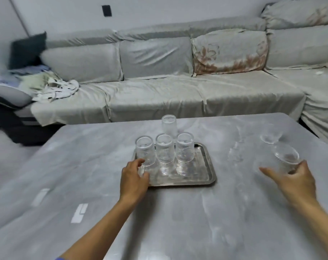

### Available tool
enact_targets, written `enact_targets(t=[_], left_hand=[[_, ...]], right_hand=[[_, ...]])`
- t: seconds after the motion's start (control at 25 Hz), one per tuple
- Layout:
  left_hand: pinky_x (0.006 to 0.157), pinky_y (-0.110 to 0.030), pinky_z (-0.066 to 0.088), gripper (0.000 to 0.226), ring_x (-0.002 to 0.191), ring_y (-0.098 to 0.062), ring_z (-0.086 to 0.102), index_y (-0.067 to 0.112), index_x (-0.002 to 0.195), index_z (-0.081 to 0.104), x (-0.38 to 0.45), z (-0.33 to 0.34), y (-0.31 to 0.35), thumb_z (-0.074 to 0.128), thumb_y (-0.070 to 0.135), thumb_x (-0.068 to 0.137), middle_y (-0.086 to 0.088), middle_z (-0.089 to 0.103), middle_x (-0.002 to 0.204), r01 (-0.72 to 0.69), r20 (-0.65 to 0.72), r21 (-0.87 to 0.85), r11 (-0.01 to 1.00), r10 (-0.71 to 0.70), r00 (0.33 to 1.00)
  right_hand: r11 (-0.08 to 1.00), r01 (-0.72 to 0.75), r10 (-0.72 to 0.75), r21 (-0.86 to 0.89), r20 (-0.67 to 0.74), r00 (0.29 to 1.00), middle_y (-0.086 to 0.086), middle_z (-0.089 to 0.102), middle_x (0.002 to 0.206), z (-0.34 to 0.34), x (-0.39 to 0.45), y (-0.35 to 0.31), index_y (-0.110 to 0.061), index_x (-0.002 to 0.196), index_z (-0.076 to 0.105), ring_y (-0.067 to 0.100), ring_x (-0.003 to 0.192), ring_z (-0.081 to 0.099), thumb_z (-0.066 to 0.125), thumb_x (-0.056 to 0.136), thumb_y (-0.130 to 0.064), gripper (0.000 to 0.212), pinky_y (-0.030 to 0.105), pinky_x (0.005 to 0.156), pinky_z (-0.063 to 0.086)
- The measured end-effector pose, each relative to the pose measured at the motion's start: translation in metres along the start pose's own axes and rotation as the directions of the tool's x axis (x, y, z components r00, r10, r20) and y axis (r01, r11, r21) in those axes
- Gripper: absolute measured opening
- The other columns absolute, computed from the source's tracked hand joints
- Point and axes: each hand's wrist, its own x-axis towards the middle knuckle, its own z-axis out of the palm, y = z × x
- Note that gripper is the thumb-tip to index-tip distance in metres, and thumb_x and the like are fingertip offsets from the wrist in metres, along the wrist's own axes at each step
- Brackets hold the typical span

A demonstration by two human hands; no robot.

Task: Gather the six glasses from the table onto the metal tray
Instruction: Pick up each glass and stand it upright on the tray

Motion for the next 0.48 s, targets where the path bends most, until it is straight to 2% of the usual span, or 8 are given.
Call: enact_targets(t=[0.08,0.24,0.36,0.44,0.48], left_hand=[[0.091,-0.042,0.047,0.038,0.107,-0.028,0.053,0.02,0.115,0.061,0.008,-0.012,-0.026,0.059,0.011,0.077,-0.006,0.062,0.115,0.006,0.022,0.107,0.994,-0.009,1.0],[0.089,-0.04,0.04,0.037,0.109,-0.027,0.05,0.028,0.116,0.06,0.022,-0.002,-0.048,0.056,0.023,0.079,0.003,0.06,0.123,-0.187,0.221,0.286,0.94,0.125,0.967],[0.093,-0.043,0.036,0.047,0.117,-0.028,0.048,0.031,0.127,0.052,0.037,0.009,-0.046,0.051,0.03,0.08,0.005,0.055,0.135,-0.21,0.302,0.326,0.922,0.109,0.947],[0.094,-0.044,0.036,0.054,0.119,-0.029,0.048,0.033,0.132,0.046,0.046,0.011,-0.046,0.051,0.029,0.078,0.003,0.055,0.137,-0.182,0.294,0.31,0.933,0.089,0.952],[0.094,-0.044,0.036,0.055,0.118,-0.03,0.049,0.034,0.132,0.045,0.047,0.011,-0.048,0.051,0.028,0.078,0.002,0.057,0.136,-0.179,0.288,0.295,0.939,0.091,0.953]], right_hand=[[0.988,0.125,-0.137,0.086,0.15,0.979,-0.023,0.061,0.09,0.032,-0.024,-0.039,-0.041,0.098,0.049,-0.006,0.077,0.057,0.086,0.047,-0.057,0.065,0.024,0.06,0.044],[0.949,0.244,-0.306,0.201,0.39,0.869,-0.02,0.067,0.096,0.108,-0.077,-0.087,-0.04,0.102,0.055,-0.006,0.084,0.062,0.09,0.049,-0.044,0.064,0.021,0.067,0.049],[0.926,0.295,-0.372,0.236,0.435,0.82,-0.025,0.065,0.1,0.149,-0.102,-0.106,-0.043,0.105,0.053,-0.003,0.089,0.063,0.088,0.047,-0.048,0.069,0.02,0.073,0.052],[0.916,0.329,-0.4,0.23,0.447,0.8,-0.039,0.06,0.099,0.165,-0.109,-0.112,-0.048,0.104,0.051,-0.012,0.091,0.059,0.086,0.046,-0.053,0.068,0.008,0.071,0.047],[0.917,0.325,-0.397,0.232,0.457,0.796,-0.041,0.06,0.098,0.17,-0.111,-0.112,-0.049,0.103,0.05,-0.015,0.091,0.058,0.086,0.046,-0.053,0.067,0.007,0.071,0.046]])
